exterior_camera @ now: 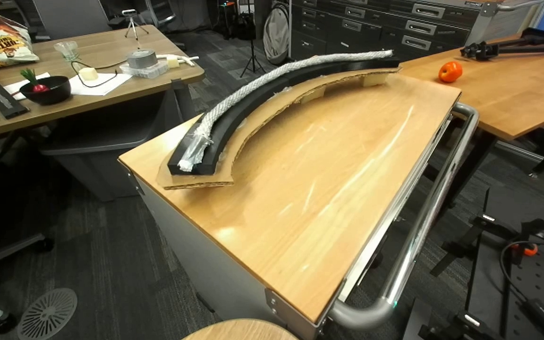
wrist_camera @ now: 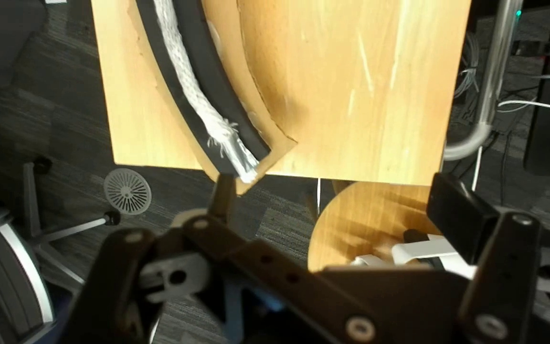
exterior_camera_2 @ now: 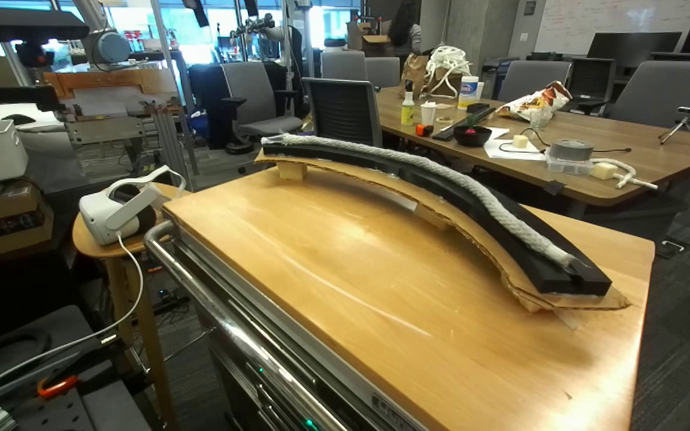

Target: Take the rope and put it on the table

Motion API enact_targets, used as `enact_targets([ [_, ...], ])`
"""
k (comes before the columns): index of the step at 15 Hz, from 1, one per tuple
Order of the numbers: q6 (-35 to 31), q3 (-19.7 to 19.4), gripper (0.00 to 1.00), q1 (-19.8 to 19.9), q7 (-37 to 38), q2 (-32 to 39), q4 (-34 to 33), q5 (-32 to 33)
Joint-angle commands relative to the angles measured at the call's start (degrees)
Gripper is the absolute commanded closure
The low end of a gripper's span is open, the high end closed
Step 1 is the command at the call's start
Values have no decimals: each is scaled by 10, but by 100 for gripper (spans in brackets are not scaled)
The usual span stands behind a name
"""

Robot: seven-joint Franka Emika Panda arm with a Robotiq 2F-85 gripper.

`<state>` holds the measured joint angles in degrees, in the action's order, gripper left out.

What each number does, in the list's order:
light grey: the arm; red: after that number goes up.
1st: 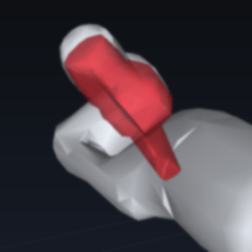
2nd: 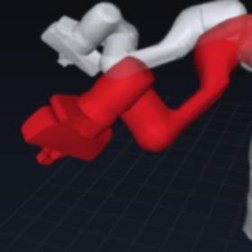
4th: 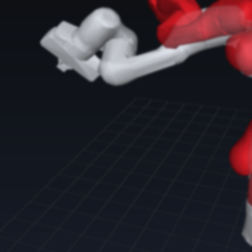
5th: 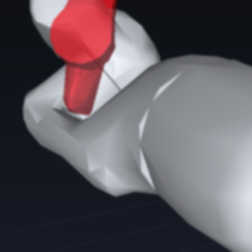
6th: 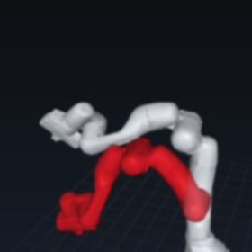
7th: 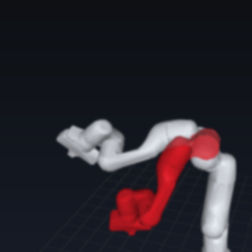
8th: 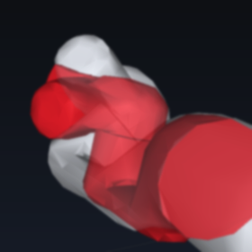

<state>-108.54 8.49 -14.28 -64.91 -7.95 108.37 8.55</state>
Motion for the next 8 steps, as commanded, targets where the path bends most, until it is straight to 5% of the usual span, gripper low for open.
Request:
enact_targets([
  [1, -18, 1, 0, 19, -1, 105, -80, -8],
  [4, -12, 15, 0, 21, -39, 128, -102, -37],
  [8, -38, 20, 0, 20, 10, 115, -69, 3],
])
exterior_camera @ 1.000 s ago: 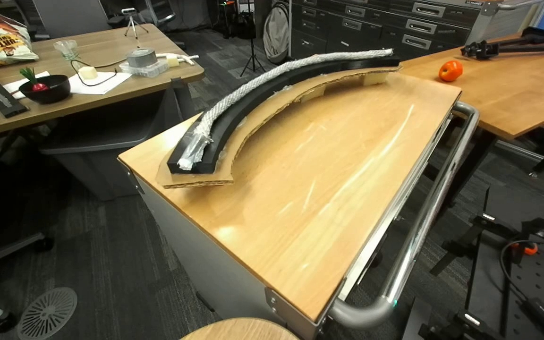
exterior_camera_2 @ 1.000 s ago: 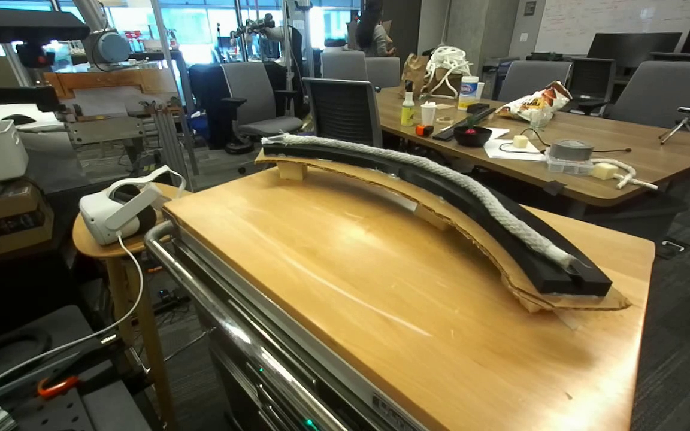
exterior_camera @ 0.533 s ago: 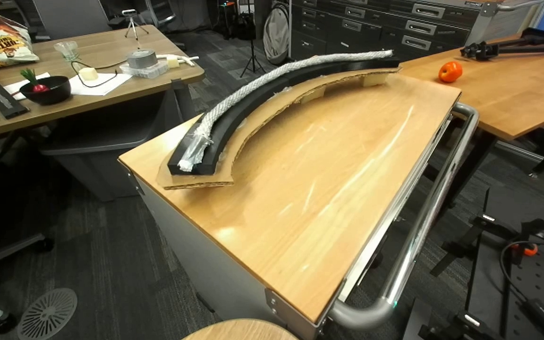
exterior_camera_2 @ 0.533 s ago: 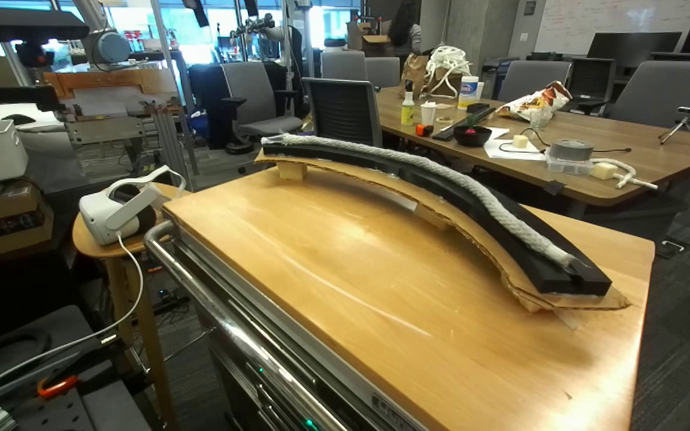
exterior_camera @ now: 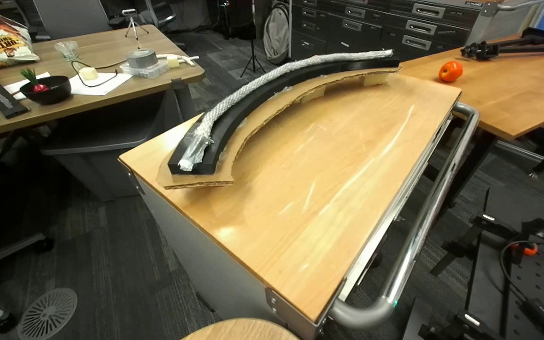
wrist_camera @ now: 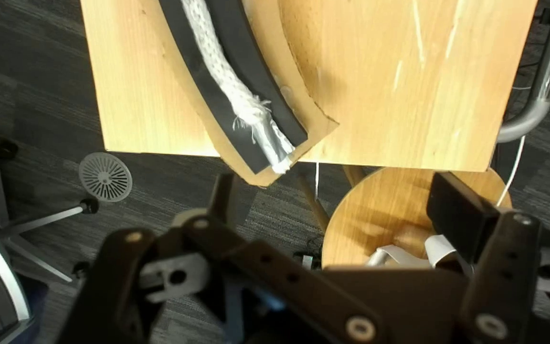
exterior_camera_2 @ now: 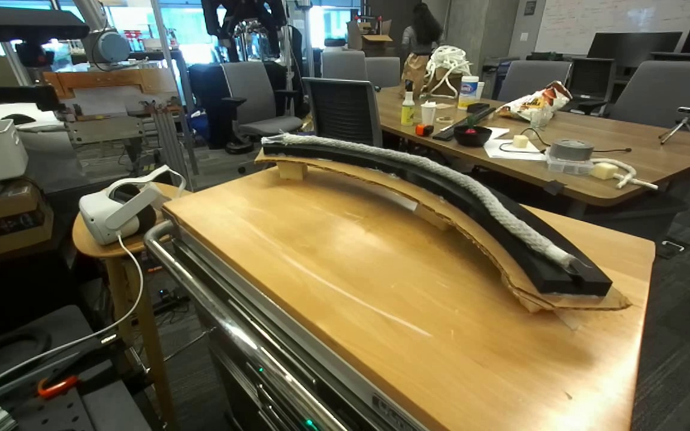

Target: Take the rope and put it on the table

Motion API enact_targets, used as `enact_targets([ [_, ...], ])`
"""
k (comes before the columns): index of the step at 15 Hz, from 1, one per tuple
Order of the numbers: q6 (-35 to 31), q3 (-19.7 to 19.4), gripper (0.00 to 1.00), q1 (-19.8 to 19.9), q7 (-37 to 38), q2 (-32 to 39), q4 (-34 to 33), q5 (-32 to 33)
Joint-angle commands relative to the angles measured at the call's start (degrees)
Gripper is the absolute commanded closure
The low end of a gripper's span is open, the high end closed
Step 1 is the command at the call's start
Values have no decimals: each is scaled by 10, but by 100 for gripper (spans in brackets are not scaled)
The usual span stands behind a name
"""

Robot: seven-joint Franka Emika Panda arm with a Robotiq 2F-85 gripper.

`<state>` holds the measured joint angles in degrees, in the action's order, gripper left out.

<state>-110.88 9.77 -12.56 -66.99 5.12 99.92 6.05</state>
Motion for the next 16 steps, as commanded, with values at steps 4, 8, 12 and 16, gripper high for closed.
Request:
enact_targets([
  [4, -13, 9, 0, 1, 81, 26, -4, 77],
  [8, -9, 6, 0, 2, 103, 87, -31, 113],
  [12, -17, 5, 6, 4, 108, 149, -72, 123],
  [16, -17, 4, 0, -2, 117, 201, -121, 127],
])
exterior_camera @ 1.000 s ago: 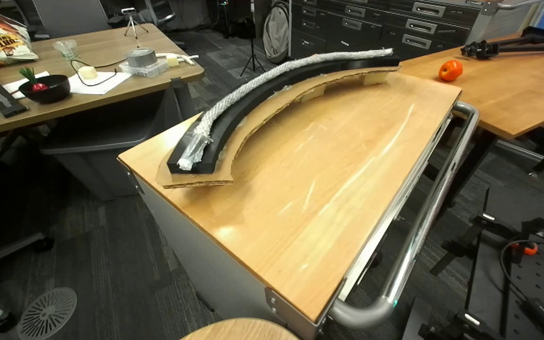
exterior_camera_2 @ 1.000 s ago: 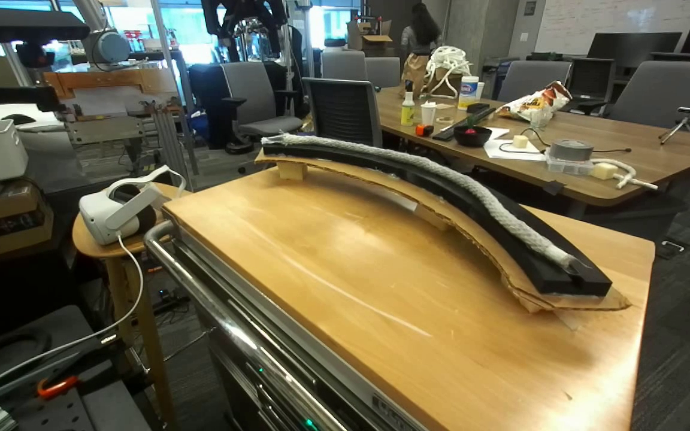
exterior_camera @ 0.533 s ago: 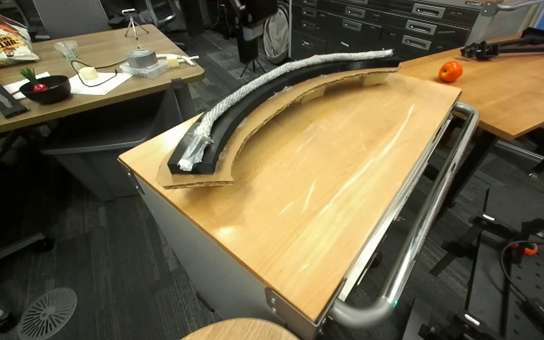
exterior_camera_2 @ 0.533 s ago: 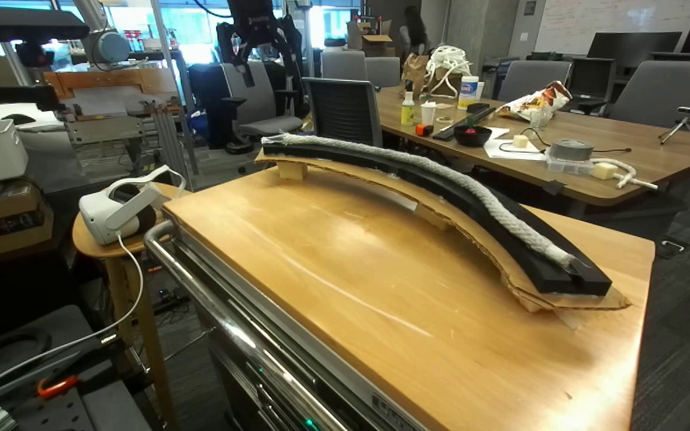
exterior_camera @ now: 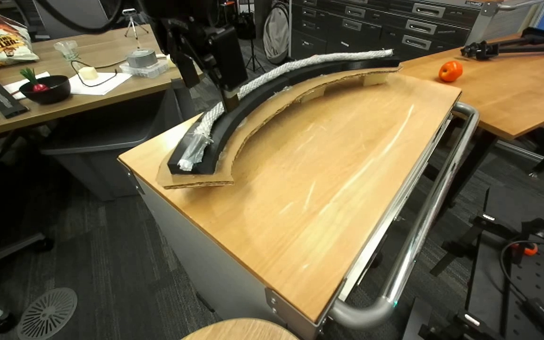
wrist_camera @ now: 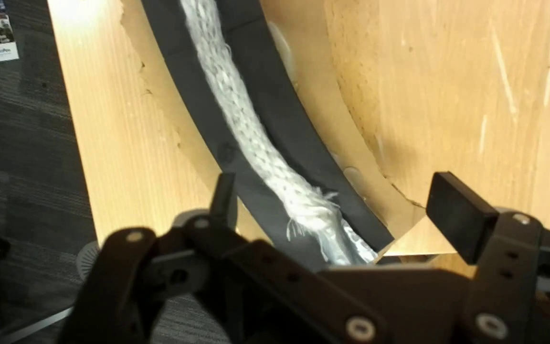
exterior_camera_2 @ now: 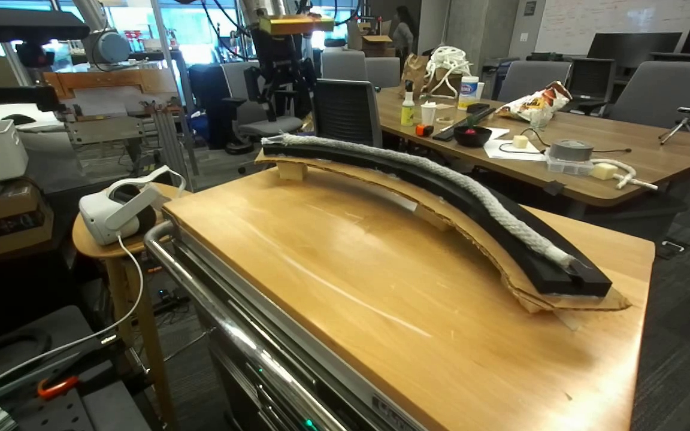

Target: Take the rope and put it on the table

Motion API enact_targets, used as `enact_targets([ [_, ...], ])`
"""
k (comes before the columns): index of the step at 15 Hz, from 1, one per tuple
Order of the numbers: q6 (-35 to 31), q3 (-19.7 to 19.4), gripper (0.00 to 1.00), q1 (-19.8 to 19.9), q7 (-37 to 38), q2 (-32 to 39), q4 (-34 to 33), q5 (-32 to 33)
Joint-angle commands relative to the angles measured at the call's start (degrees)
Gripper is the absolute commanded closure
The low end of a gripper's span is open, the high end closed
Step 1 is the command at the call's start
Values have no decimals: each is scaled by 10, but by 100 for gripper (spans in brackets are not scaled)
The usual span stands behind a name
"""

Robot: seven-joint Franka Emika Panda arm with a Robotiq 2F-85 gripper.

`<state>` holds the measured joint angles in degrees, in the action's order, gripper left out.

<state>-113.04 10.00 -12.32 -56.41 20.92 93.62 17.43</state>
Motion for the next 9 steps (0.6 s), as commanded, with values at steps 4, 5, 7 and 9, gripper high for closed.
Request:
enact_targets([
  [4, 24, 8, 0, -3, -8, 93, -108, -6],
  [5, 24, 9, 0, -3, -10, 102, -116, -8],
  [7, 29, 11, 6, -3, -14, 119, -133, -12],
  [9, 35, 14, 23, -3, -18, 133, -148, -17],
])
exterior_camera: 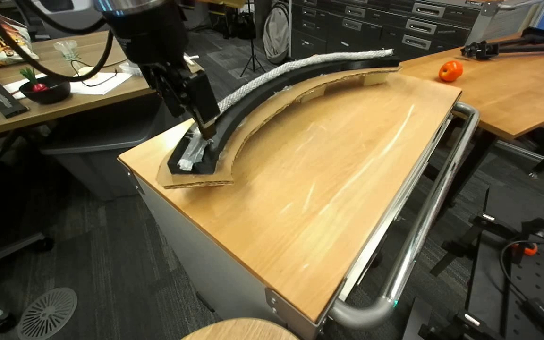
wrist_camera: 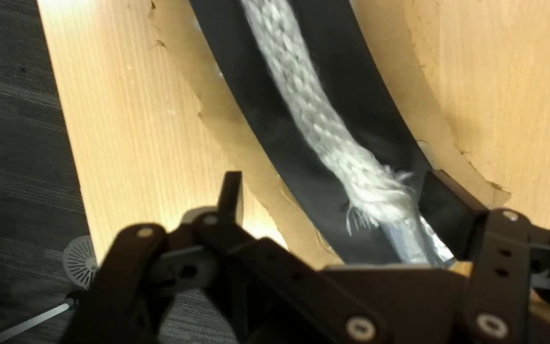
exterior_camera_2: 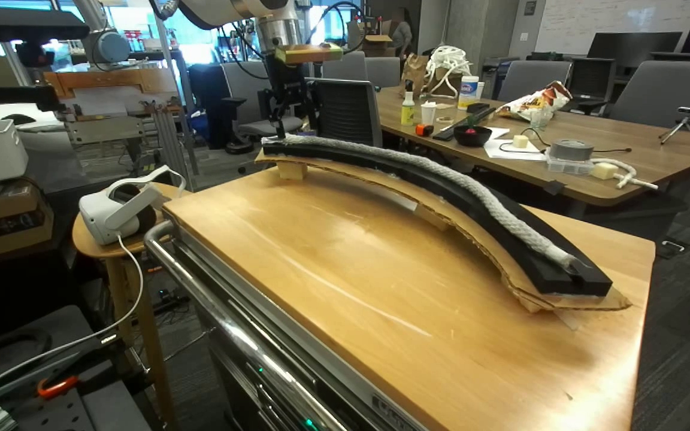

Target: Take the rope and put it on the table

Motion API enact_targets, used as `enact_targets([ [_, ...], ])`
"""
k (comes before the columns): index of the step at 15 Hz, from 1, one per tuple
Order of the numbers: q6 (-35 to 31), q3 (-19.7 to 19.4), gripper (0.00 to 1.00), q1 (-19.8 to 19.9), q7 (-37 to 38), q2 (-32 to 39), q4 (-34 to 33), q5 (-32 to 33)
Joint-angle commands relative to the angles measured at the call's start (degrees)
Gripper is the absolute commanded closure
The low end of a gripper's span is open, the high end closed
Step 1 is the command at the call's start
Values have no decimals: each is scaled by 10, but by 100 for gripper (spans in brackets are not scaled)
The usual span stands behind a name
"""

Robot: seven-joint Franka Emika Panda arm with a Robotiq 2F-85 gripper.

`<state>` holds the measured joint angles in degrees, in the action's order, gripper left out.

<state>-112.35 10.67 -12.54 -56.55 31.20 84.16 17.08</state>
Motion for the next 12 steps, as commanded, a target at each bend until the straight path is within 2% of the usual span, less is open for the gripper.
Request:
enact_targets([
  [1, 33, 9, 32, 1, -19, 35, -59, -18],
  [2, 37, 10, 35, 2, -22, 39, -65, -22],
  [3, 38, 10, 42, 2, -24, 41, -67, -25],
  [4, 42, 11, 52, 2, -25, 42, -70, -27],
  [9, 49, 15, 90, 8, -34, 35, -65, -48],
  [12, 49, 18, 96, 12, -43, 16, -43, -62],
])
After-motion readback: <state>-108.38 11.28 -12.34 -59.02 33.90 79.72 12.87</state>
